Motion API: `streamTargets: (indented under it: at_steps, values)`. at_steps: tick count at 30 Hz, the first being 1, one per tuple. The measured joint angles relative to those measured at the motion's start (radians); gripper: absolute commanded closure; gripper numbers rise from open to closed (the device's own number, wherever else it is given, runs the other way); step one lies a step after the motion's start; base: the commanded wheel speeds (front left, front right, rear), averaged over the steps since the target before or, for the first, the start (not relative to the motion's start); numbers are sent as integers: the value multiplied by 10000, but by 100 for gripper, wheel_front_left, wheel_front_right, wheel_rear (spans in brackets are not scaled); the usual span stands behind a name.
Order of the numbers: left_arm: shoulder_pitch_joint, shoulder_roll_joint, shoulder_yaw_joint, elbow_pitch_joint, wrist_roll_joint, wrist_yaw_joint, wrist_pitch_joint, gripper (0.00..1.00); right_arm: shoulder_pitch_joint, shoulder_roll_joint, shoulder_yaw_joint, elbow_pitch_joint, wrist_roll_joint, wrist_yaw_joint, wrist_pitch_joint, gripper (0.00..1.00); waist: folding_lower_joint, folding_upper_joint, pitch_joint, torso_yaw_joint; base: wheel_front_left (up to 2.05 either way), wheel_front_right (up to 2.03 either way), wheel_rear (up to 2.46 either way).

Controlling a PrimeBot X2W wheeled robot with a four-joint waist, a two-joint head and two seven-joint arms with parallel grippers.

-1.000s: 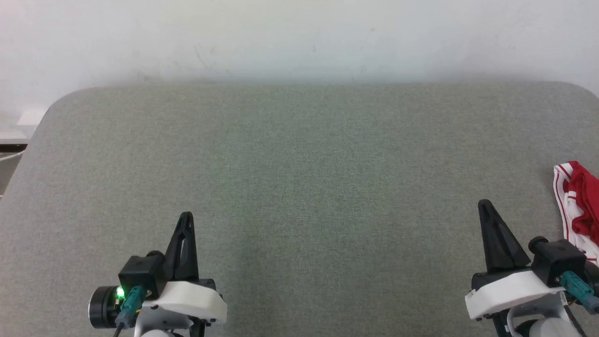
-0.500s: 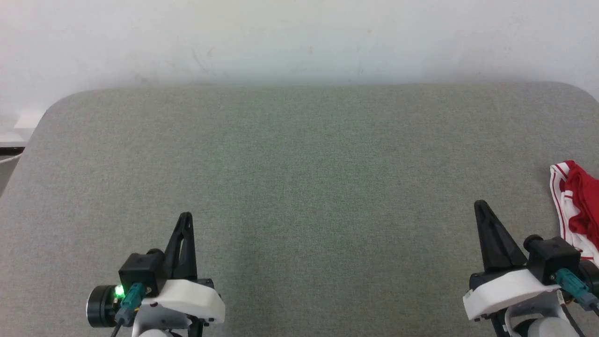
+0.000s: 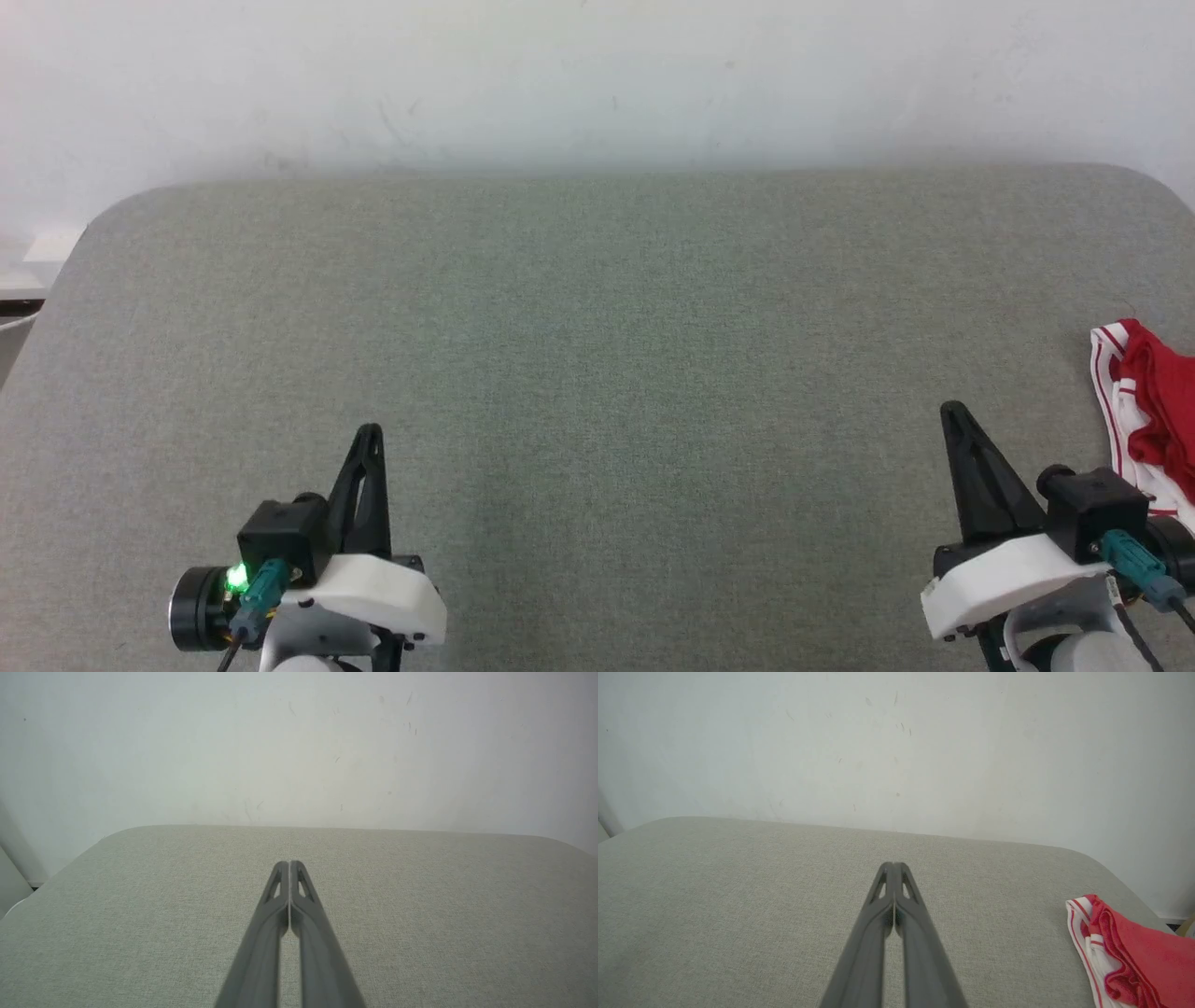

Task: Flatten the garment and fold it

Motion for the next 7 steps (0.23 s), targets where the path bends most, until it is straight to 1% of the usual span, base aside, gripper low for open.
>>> streamTargets:
  at_steps: [7]
  values:
    - [0,0,33,-42,161,-13,161,100,-2,0,27,-33,-75,2,157,100,1,0,-20,-34,0,0,0]
